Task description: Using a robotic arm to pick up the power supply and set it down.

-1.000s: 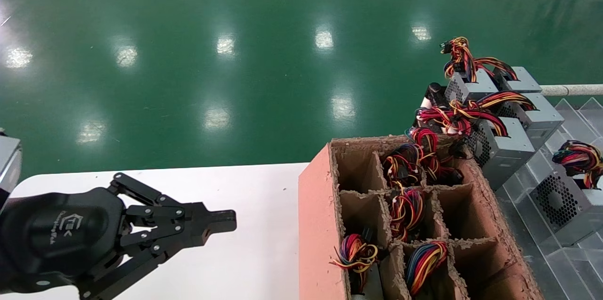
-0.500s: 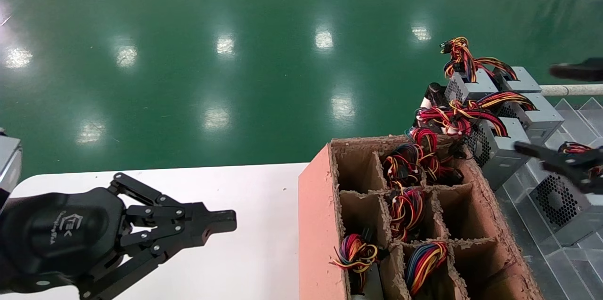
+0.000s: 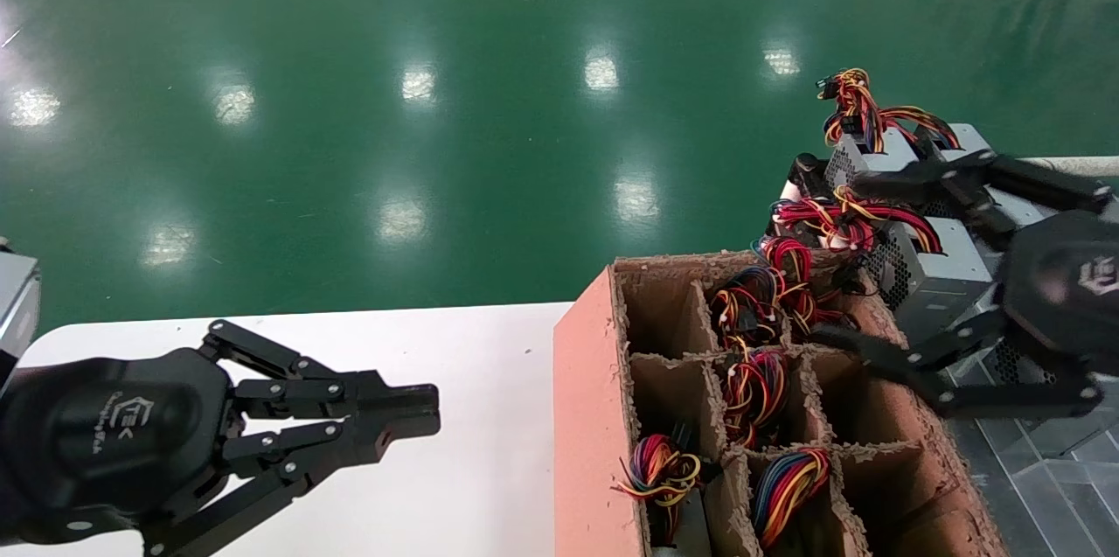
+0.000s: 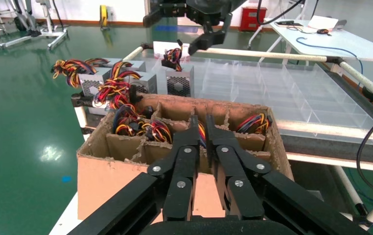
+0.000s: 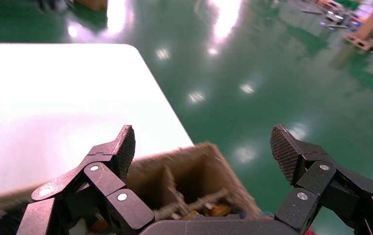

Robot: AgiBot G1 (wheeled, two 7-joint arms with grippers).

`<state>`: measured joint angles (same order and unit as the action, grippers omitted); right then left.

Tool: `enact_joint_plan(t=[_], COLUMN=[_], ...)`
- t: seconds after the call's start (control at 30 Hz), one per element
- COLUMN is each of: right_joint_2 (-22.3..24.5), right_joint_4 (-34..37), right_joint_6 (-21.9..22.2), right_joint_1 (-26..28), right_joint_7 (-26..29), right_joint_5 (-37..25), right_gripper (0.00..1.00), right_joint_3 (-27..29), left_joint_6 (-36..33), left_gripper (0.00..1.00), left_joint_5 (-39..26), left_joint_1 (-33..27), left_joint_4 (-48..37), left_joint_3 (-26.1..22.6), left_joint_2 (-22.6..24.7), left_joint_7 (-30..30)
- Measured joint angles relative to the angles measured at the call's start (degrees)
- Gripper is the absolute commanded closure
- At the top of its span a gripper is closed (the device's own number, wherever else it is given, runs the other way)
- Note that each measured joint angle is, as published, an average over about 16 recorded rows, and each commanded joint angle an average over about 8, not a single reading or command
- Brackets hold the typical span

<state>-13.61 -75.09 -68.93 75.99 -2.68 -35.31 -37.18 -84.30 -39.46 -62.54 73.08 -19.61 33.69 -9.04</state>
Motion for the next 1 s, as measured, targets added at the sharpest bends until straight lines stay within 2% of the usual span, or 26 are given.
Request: enact_joint_plan(t=[0.7, 1.0], right_joint_2=[-15.8, -21.0], right_joint_4=[1.1, 1.5], right_joint_6=[-12.3, -16.5], right_joint_1=[-10.6, -14.2], right_joint_7=[9.9, 13.0], right_joint_5=[-4.8, -6.4], right_gripper=[0.00, 0.00], right_joint_3=[15.6, 20.8], left_joint_6=[0.0, 0.0], left_gripper=[0.00, 0.00], left_joint_5=[0.0, 0.0], left_joint_1=[0.0, 0.0], left_joint_4=[0.0, 0.0], left_joint_3=[0.0, 0.0], left_joint_2=[0.0, 0.0], left_joint_7=[0.0, 0.0])
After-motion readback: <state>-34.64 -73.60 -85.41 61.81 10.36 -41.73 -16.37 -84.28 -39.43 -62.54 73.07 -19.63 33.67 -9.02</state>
